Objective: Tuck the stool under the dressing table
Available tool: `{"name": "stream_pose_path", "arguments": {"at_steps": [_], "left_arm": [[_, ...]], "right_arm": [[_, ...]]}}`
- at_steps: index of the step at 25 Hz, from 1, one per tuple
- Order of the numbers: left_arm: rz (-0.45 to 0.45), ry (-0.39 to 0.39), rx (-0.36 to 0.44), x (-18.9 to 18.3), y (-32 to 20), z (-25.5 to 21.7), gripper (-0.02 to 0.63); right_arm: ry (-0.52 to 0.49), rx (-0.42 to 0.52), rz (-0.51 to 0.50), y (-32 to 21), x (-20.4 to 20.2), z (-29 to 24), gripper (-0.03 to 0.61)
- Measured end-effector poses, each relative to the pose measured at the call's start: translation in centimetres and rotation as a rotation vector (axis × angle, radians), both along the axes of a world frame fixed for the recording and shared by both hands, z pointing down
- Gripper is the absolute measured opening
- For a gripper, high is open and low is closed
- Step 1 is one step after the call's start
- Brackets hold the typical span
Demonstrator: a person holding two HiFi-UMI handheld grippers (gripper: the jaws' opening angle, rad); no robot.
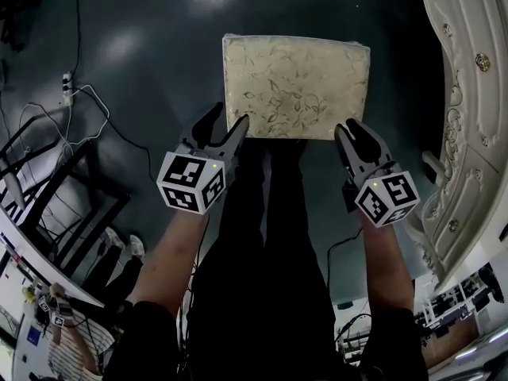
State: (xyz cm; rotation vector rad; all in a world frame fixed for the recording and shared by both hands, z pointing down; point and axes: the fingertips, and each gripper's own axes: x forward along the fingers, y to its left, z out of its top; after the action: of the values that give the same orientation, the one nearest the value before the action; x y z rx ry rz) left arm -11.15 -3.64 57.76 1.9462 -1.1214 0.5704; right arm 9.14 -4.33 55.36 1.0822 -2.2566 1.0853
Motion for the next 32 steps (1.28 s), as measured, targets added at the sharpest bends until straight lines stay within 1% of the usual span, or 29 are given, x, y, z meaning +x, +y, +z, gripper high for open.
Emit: {"name": "stream_pose_path", "arguments": {"at_steps": [3, 4, 7, 9, 13, 15, 17, 20, 24, 29, 32], "left_arm": [[-0.005, -0.003, -0.035, -0.6, 0.3, 2.1, 0.236], [-0.006, -0.004, -0.049, -0.8, 0.3, 2.7, 0.249], [-0.012, -0.005, -0.092, -1.2, 0.5, 4.3, 0.321], [-0.023, 0.000, -0.113, -1.3, 0.5, 5.3, 0.331], [-0.043, 0.016, -0.152, -1.5, 0.2, 6.9, 0.349], [-0.045, 0.028, -0.183, -1.4, 0.2, 7.6, 0.374], [-0.052, 0.048, -0.220, -1.0, 0.2, 8.2, 0.402], [-0.071, 0.067, -0.268, -0.8, 0.3, 9.3, 0.445], [-0.068, 0.051, -0.317, -1.0, 0.6, 10.8, 0.476], [-0.056, 0.072, -0.353, -0.5, 0.8, 11.6, 0.477], [-0.033, 0.091, -0.375, 0.1, 0.6, 12.2, 0.497]], "right_arm": [[0.002, -0.033, -0.008, -0.1, 0.1, 1.8, 0.140], [0.006, -0.042, -0.015, -0.1, 0.2, 2.3, 0.154], [0.020, -0.074, -0.030, -0.1, 0.5, 3.9, 0.200], [0.034, -0.093, -0.028, -0.3, 0.9, 4.8, 0.244], [0.082, -0.116, -0.017, -0.8, 2.1, 6.9, 0.288], [0.090, -0.129, -0.011, -1.0, 2.6, 7.7, 0.307], [0.101, -0.138, -0.007, -1.2, 3.2, 8.4, 0.351], [0.137, -0.148, -0.002, -1.4, 4.1, 9.3, 0.392], [0.143, -0.197, 0.028, -1.6, 5.1, 10.9, 0.410], [0.139, -0.261, 0.066, -1.8, 6.2, 13.3, 0.411], [0.103, -0.301, 0.068, -1.9, 6.1, 14.2, 0.424]]}}
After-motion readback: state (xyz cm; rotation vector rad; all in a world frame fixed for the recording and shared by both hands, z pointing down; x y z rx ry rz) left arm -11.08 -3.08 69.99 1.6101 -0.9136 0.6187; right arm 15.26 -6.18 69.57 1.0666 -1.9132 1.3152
